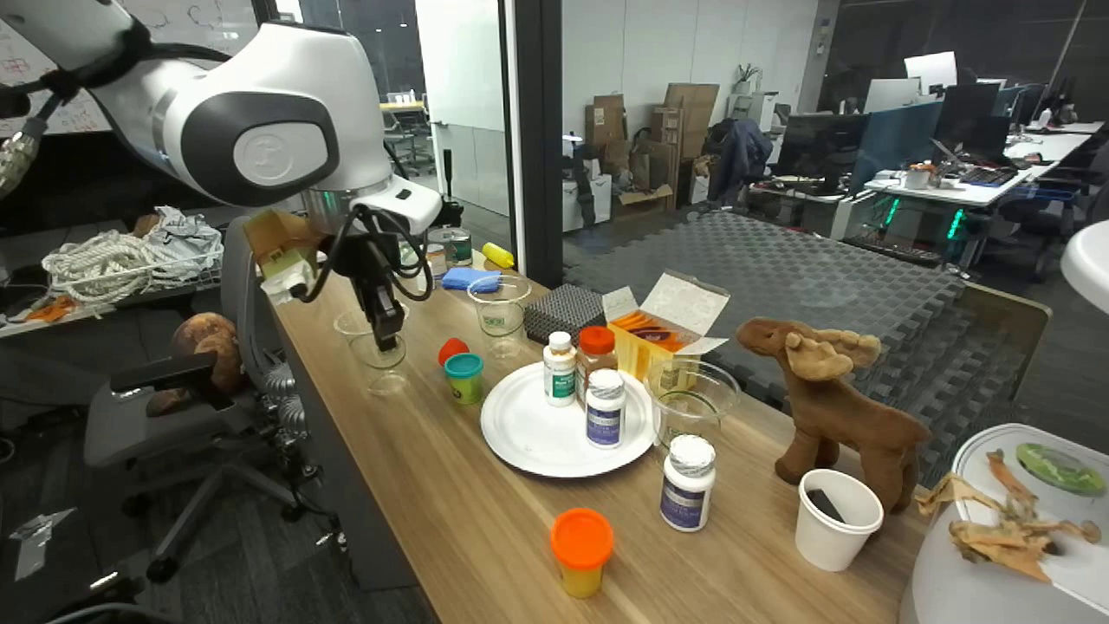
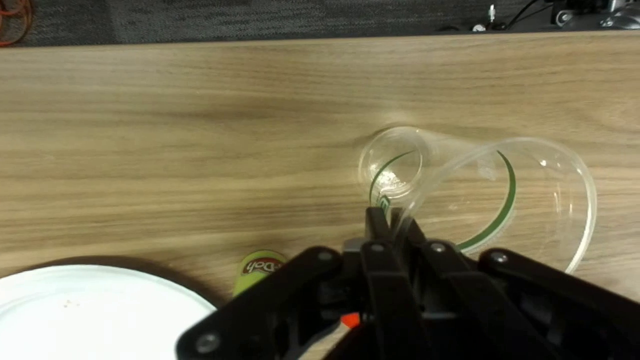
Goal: Put three bottles on the white plate then stack clear cups together then put the rest of the bottles on the white plate
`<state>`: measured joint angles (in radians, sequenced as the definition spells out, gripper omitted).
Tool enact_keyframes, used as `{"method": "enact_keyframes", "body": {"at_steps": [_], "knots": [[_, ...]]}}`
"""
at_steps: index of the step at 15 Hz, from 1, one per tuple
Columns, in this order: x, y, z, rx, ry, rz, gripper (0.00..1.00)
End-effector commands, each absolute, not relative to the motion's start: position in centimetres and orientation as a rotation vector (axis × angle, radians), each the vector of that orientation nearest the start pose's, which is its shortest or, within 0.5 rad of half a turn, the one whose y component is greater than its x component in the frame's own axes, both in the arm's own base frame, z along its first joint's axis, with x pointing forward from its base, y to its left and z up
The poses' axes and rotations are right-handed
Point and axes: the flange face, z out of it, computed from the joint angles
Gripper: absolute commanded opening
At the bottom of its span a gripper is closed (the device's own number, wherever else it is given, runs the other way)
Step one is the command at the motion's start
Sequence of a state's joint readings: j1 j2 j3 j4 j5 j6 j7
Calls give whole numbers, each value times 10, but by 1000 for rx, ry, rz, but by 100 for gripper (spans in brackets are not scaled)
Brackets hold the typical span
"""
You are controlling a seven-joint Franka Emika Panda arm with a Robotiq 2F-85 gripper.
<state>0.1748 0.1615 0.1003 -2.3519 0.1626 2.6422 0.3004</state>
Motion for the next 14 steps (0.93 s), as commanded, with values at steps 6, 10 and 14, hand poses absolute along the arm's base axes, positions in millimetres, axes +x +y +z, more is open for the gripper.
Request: {"method": "enact_keyframes", "body": {"at_steps": [6, 10, 14], "knots": [[511, 154, 323, -2950, 241, -238, 7], [525, 152, 375, -2869, 263, -351, 6], [552, 132, 420, -2818, 330, -494, 4]]}}
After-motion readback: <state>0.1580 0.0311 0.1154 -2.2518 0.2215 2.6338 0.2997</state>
